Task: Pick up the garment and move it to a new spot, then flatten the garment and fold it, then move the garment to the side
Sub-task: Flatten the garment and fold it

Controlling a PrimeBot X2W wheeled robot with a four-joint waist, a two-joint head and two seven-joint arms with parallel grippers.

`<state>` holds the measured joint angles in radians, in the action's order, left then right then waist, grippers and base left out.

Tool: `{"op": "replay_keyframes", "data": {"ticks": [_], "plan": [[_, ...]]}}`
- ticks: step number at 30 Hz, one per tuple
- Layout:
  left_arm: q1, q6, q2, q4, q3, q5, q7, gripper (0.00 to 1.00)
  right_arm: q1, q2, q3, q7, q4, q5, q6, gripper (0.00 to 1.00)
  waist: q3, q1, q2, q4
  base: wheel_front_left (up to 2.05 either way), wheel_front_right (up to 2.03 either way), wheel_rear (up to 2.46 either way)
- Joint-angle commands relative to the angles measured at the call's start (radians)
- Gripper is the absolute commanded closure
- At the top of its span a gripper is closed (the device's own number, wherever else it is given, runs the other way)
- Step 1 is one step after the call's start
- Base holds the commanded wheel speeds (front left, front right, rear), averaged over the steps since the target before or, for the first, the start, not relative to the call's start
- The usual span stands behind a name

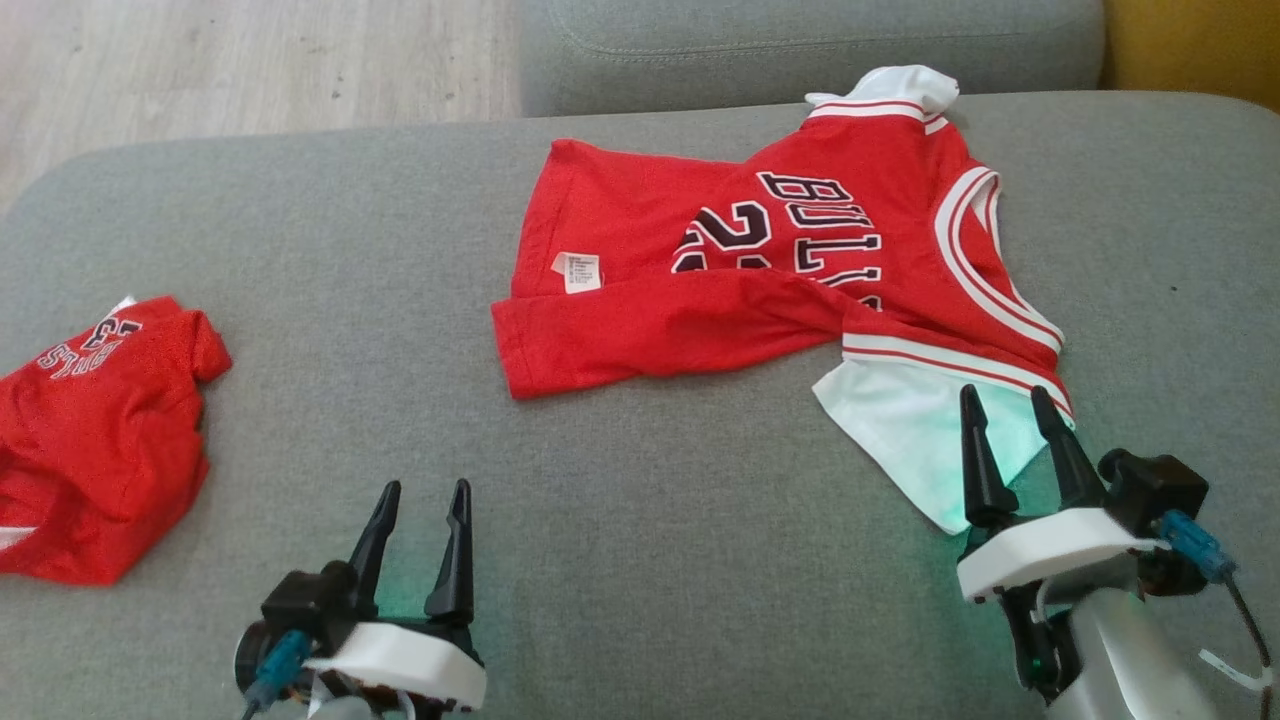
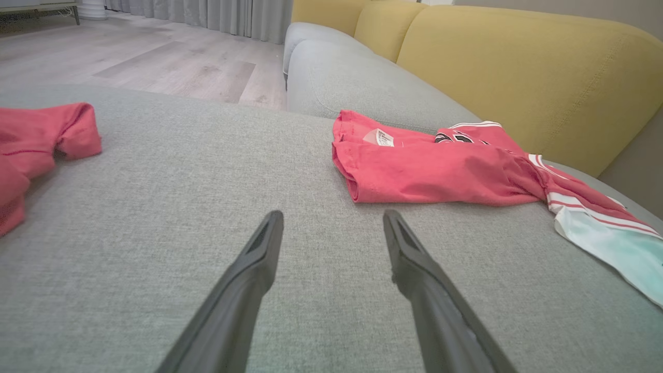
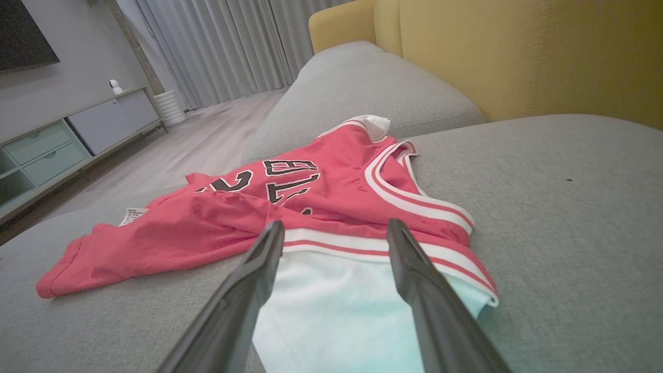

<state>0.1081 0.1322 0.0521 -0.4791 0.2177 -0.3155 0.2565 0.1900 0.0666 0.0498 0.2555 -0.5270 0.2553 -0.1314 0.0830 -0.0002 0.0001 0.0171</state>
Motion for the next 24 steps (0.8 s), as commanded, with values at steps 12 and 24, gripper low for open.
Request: {"op": "replay_keyframes", "data": {"ticks": [12,24], "plan": [[0.237,-0.002,-0.002,-0.033,0.004,-0.067,0.005,0.00,0.065,-0.004,0.044,0.006,0.076,0.001,0.001,0.00,0.134,0.0002,-0.0001,-0.029,0.00,0.00,0.00],[0.535,-0.002,0.033,-0.293,0.110,-0.277,0.005,0.00,0.132,0.020,0.084,0.006,0.104,0.015,0.001,0.00,0.266,0.0002,-0.0001,-0.073,0.00,0.00,0.00]]}}
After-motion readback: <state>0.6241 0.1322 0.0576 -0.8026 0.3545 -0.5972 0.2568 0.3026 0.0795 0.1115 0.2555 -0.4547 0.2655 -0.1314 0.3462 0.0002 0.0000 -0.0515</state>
